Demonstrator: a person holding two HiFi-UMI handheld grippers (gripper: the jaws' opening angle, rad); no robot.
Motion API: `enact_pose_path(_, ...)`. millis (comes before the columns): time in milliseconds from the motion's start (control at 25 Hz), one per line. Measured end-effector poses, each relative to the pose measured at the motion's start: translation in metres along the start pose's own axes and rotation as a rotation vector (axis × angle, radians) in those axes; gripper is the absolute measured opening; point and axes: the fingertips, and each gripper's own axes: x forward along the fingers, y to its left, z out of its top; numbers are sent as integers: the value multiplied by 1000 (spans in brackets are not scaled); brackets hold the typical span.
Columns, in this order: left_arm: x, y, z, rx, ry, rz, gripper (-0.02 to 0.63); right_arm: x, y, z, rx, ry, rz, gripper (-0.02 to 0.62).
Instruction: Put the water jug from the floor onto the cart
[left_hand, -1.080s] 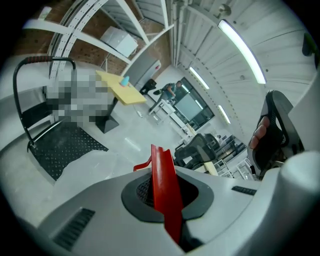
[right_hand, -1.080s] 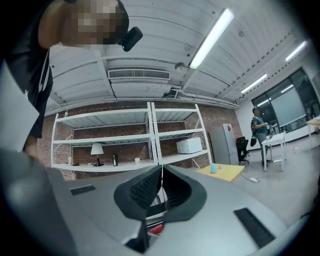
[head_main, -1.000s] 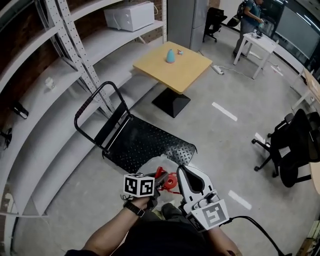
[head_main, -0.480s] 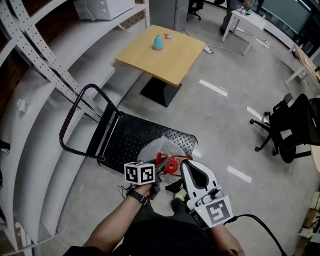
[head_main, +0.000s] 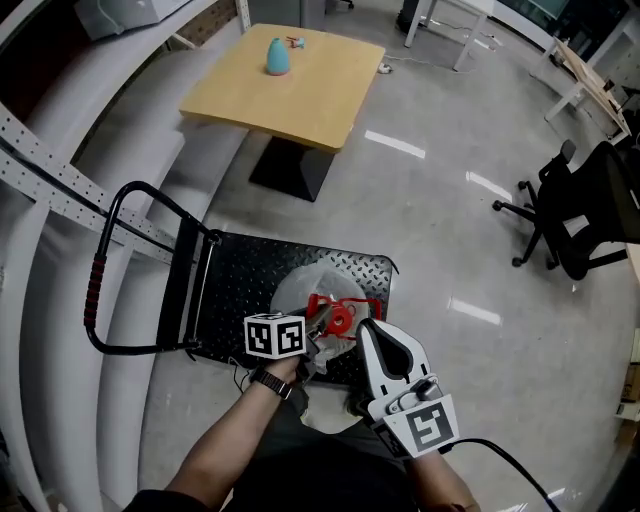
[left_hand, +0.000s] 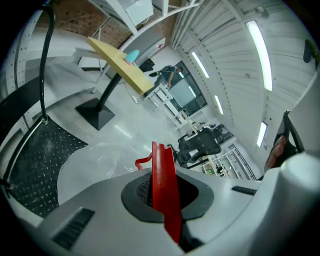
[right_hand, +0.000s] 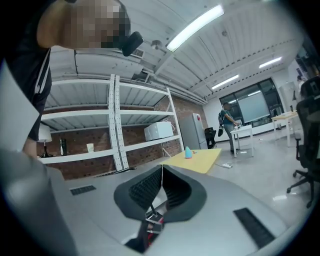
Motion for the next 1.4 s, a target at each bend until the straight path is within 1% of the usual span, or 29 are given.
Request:
enact_pose_path(120, 1, 37, -2, -10, 0, 4, 3, 11, -3, -22, 8, -3, -1, 3)
enact_pose_path(280, 0, 72, -8, -33, 6, -37, 3, 28, 4, -44, 5, 12, 19, 4)
enact_pose_path(440, -12, 99, 1, -48, -39, -80, 3, 43, 16, -55, -5, 22, 50, 3)
enact_pose_path(560, -25, 121, 15, -24, -45, -59, 5, 56, 26, -67, -6, 36, 65, 3)
enact_pose_path(720, -44, 151, 31, -12, -51, 3, 8, 74, 41, -75, -14, 48, 91, 3)
enact_pose_path(880, -59, 176, 40, -33, -67, 29, 37, 87, 52, -81, -21, 58, 106, 3)
enact_pose_path(1000, -64, 187, 45, -49, -71, 14, 72, 95, 59, -82, -18, 66, 112, 4)
enact_pose_path(1040, -64, 188, 46, -58, -73, -10, 72, 98, 62, -82, -16, 68, 115, 5)
enact_pose_path(1120, -65, 185, 48, -83, -80, -89, 72, 102, 67, -81, -16, 68, 122, 5)
enact_pose_path(1160, -66, 182, 48, -84, -76, -122, 72, 104, 68, -81, -18, 68, 126, 5)
enact_pose_path(1200, -67, 181, 47, -75, -64, -139, 74, 105, 70, -80, -19, 70, 129, 3)
enact_pose_path(1320, -73, 179, 38, -44, -6, -137, 94, 108, 76, -79, -19, 80, 133, 3)
enact_pose_path(1400, -78, 177, 30, -47, 28, -131, 101, 111, 80, -79, -29, 95, 133, 5)
